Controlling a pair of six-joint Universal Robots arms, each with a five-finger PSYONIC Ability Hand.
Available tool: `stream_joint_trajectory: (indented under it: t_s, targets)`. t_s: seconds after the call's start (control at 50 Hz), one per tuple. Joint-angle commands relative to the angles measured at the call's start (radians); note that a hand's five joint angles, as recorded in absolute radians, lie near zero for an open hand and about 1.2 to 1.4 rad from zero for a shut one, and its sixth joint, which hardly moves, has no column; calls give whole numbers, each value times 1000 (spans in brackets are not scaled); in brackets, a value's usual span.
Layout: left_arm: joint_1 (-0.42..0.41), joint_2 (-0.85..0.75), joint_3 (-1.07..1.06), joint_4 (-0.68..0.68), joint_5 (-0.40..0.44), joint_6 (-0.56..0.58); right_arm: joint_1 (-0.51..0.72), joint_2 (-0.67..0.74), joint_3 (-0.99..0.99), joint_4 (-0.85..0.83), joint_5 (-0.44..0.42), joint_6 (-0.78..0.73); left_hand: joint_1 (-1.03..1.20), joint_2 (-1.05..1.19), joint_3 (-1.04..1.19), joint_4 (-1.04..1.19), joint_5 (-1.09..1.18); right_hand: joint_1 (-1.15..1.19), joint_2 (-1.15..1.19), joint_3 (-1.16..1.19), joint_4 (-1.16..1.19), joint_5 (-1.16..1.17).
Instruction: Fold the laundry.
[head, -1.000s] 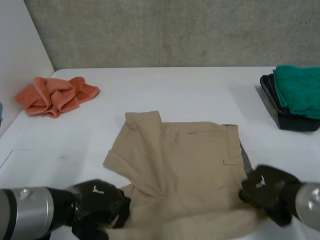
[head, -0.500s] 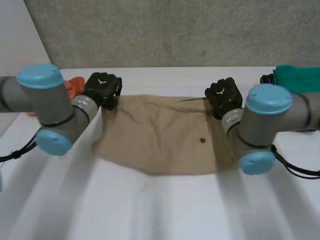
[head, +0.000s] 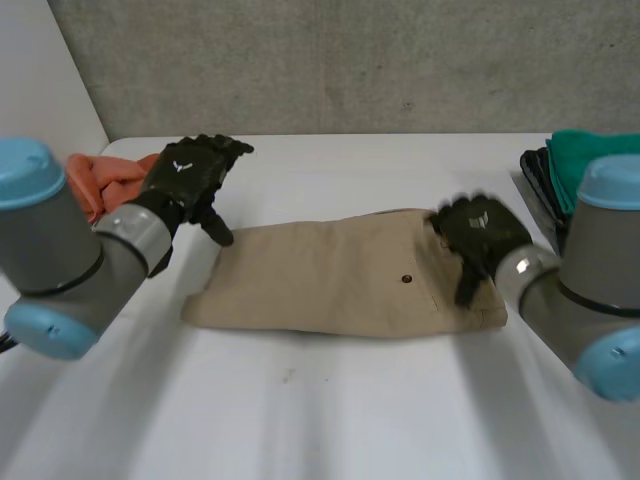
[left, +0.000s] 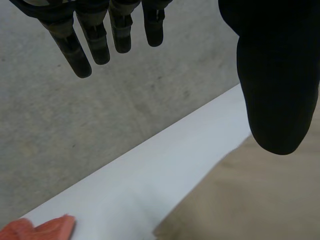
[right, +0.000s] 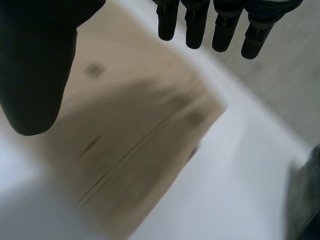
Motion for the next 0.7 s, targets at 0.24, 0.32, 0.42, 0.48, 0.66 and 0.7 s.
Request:
stream_joint_trajectory:
  t_s: [0.24,0.32,0.42,0.48,0.66,0.7]
  targets:
    - [3,73,-173,129,57,-31,-121,52,163,-322,158,-103,-14,-33,-39,-29,-51,1168,1181,1189,1182,1173]
    - [14,122,-184,122,60,-37,-166,12,169,-304,221,-293,-14,-33,-39,-29,-51,1168,1181,1189,1182,1173]
    - [25,162,-205,123,68,-60,-73,-15,146,-356,217,-490,-14,-33,-39,-29,-51,1168,1181,1189,1182,1173]
    - [22,169,-218,123,71,-80,20,-19,134,-420,172,-504,-14,-33,-39,-29,-51,1168,1181,1189,1182,1173]
    - [14,166,-233,119,70,-90,316,99,168,-529,-347,-519,-14,-33,-39,-29,-51,1168,1181,1189,1182,1173]
    - [12,166,-233,109,70,-84,328,126,157,-491,-360,-539,-14,-33,-39,-29,-51,1168,1181,1189,1182,1173]
